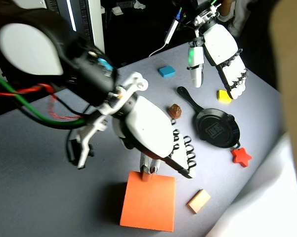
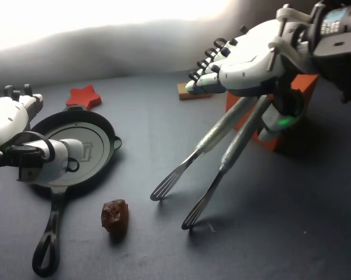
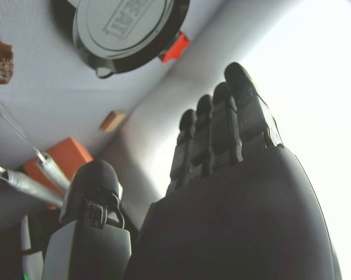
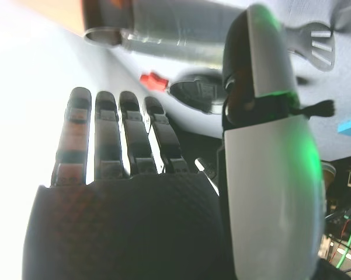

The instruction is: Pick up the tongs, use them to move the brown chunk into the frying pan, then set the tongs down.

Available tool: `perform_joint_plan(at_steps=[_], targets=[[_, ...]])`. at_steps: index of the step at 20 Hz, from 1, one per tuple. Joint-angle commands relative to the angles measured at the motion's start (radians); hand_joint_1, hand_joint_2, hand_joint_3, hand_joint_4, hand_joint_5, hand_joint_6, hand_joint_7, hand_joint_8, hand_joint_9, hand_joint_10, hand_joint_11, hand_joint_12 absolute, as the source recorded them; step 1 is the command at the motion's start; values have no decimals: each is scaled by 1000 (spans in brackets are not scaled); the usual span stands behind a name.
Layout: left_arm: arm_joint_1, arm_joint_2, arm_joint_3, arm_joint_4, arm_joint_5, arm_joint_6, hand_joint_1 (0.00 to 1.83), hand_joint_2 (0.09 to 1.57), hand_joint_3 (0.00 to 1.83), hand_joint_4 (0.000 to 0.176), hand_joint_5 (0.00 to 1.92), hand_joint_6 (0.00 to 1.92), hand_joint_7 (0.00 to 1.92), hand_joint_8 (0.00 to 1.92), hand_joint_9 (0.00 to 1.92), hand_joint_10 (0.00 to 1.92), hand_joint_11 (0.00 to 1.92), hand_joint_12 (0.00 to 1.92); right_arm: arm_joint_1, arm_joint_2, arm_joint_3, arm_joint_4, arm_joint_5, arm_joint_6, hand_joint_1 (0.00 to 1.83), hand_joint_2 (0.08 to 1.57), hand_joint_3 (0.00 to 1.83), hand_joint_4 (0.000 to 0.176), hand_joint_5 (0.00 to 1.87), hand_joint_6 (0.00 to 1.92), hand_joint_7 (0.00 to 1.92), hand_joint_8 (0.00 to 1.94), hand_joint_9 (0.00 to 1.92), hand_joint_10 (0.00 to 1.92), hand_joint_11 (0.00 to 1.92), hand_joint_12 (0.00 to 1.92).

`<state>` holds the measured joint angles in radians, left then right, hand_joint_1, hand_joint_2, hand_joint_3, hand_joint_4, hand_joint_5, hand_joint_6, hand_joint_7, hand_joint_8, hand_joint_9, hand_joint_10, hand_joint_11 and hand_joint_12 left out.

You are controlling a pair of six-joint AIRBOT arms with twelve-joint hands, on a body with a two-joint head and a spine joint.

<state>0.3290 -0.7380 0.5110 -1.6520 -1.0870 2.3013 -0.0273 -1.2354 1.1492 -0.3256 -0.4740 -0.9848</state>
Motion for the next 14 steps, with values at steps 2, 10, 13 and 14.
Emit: perform_joint_plan(at_steps=[2, 10, 13, 14], targets=[[-11, 7, 3, 97, -43, 10, 142, 1337, 1, 0, 82, 2, 101, 3, 100, 6, 0, 495, -7, -24, 20, -87, 53, 56, 1070, 961, 0, 0, 0, 0, 0, 0, 0, 0, 0, 0], [-23, 5, 9, 117, -6, 31, 1, 1364, 4, 0, 25, 1, 64, 1, 62, 2, 0, 384, -82, -90, 50, -160, 65, 56, 1090, 947, 0, 0, 0, 0, 0, 0, 0, 0, 0, 0], [-22, 4, 4, 117, -10, 40, 67, 1342, 0, 0, 49, 5, 84, 7, 85, 4, 0, 400, -99, -120, 87, -160, 78, 56, 1101, 946, 0, 0, 0, 0, 0, 0, 0, 0, 0, 0], [-22, 4, 4, 117, -13, 41, 67, 1342, 0, 0, 49, 5, 84, 7, 85, 4, 0, 400, -102, -127, 94, -160, 78, 56, 1101, 946, 0, 0, 0, 0, 0, 0, 0, 0, 0, 0]])
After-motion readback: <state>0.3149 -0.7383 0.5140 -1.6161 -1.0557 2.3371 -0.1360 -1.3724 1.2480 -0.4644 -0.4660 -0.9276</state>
